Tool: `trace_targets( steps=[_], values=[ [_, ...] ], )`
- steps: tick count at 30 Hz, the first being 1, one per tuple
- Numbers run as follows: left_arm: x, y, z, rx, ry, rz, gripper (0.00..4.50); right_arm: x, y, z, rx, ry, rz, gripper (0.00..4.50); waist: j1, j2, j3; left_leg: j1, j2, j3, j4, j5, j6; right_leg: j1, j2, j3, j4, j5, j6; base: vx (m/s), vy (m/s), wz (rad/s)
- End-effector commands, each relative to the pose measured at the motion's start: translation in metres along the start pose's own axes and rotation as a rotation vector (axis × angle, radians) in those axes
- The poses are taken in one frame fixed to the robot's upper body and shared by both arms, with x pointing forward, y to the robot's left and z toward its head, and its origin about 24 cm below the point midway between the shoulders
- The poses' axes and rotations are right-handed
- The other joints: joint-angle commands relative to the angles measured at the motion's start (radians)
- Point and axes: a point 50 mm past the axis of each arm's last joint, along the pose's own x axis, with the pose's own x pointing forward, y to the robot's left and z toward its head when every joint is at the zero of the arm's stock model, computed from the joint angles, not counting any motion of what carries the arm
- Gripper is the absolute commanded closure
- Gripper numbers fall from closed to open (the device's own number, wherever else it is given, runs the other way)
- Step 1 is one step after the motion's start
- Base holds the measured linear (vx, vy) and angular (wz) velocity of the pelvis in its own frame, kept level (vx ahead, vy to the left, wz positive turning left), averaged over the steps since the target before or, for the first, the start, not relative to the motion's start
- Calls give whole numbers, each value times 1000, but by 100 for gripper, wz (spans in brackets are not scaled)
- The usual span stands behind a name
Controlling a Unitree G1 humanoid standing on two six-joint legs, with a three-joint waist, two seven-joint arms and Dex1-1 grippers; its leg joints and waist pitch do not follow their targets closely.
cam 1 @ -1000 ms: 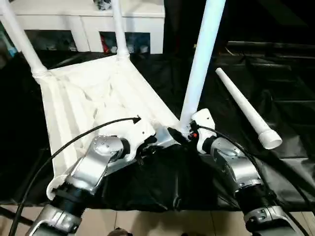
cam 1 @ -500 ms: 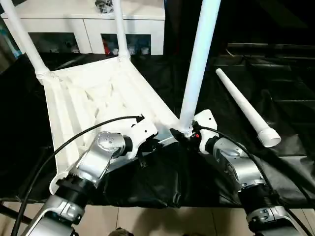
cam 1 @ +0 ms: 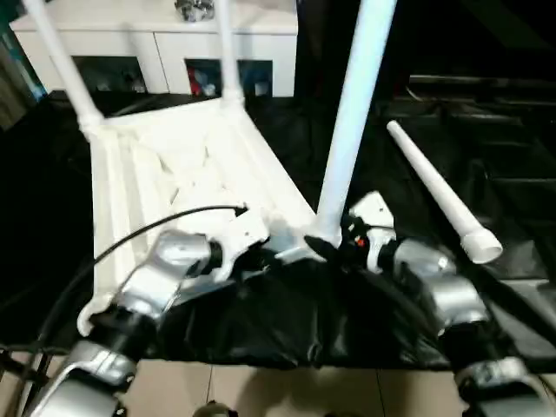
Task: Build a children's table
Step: Rotate leg to tighten
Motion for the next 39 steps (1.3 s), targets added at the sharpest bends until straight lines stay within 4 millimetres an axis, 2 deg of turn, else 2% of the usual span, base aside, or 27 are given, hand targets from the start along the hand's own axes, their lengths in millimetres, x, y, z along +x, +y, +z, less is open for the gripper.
trace_targets(
  steps=[1, 3, 4, 6, 9, 10, 18, 23, 26, 32, 35, 37, 39],
  values=[
    [0, -7, 6, 36, -52, -79, 450, 0, 4, 10, -47, -11, 119, 6, 2, -10, -70, 8, 36, -4, -59, -222, 48, 49, -53, 44, -64, -218, -214, 0, 0, 0],
    [-1, -8, 4, 36, -50, -92, 450, -1, 6, 10, -67, 1, 170, 6, 8, -4, -71, 6, 38, -5, -57, -200, 57, 51, -54, 44, -58, -191, -224, 0, 0, 0],
    [-2, -9, 3, 31, -50, -103, 450, -2, 7, 11, -78, 13, 200, 6, 9, -8, -71, 6, 38, -4, -56, -197, 60, 51, -53, 43, -57, -182, -229, 0, 0, 0],
    [-4, -9, 2, 20, -62, -114, 450, -2, 8, 10, -123, 48, 251, 6, 12, -8, -69, 5, 38, -4, -57, -203, 61, 51, -54, 43, -56, -196, -229, 0, 0, 0],
    [-4, -10, 2, 8, -72, -117, 450, -1, 7, 9, -124, 58, 265, 6, 11, -10, -67, 9, 37, -3, -59, -226, 50, 49, -55, 46, -61, -245, -219, 0, 0, 0],
    [-4, -9, 2, 4, -77, -114, 450, -1, 7, 10, -123, 59, 270, 6, 11, -14, -63, 7, 37, -4, -60, -229, 50, 48, -56, 47, -62, -264, -213, 0, 0, 0],
    [-6, -11, 1, -17, -109, -126, 450, 2, 10, 8, -118, 82, 361, 81, 9, -20, -57, 8, 37, -2, -60, -223, 60, 44, -54, 49, -64, -279, -205, 0, 0, 0],
    [-7, -11, 1, -20, -108, -137, 450, 3, 12, 5, -104, 90, 393, 117, 10, -16, -54, 8, 38, -2, -62, -230, 63, 42, -55, 49, -66, -295, -205, 0, 0, 0],
    [-7, -11, 1, -12, -103, -135, 450, 4, 13, 5, -105, 91, 399, 135, 10, -18, -53, 9, 38, -3, -63, -242, 59, 42, -55, 49, -68, -313, -199, 0, 0, 0],
    [-9, -9, -1, -11, -84, -133, 450, 6, 15, 1, -89, 94, 408, 181, 7, -11, -45, 9, 38, -5, -68, -274, 49, 38, -54, 51, -73, -339, -191, 0, 0, 0],
    [-9, -7, -1, -18, -84, -127, 450, 8, 18, -1, -78, 90, 405, 184, 5, -9, -42, 11, 38, -5, -70, -296, 46, 36, -53, 50, -76, -349, -191, 0, 0, 0],
    [-8, -6, 0, -21, -81, -116, 450, 9, 19, -3, -65, 84, 389, 185, 4, -1, -41, 12, 38, -6, -71, -307, 41, 35, -53, 51, -77, -357, -190, 0, 0, 0],
    [-5, -3, 1, -17, -64, -71, 450, 13, 22, -6, -38, 61, 324, 186, 0, -4, -39, 12, 38, -6, -74, -324, 35, 35, -53, 51, -81, -375, -184, 0, 0, 0]
  ],
)
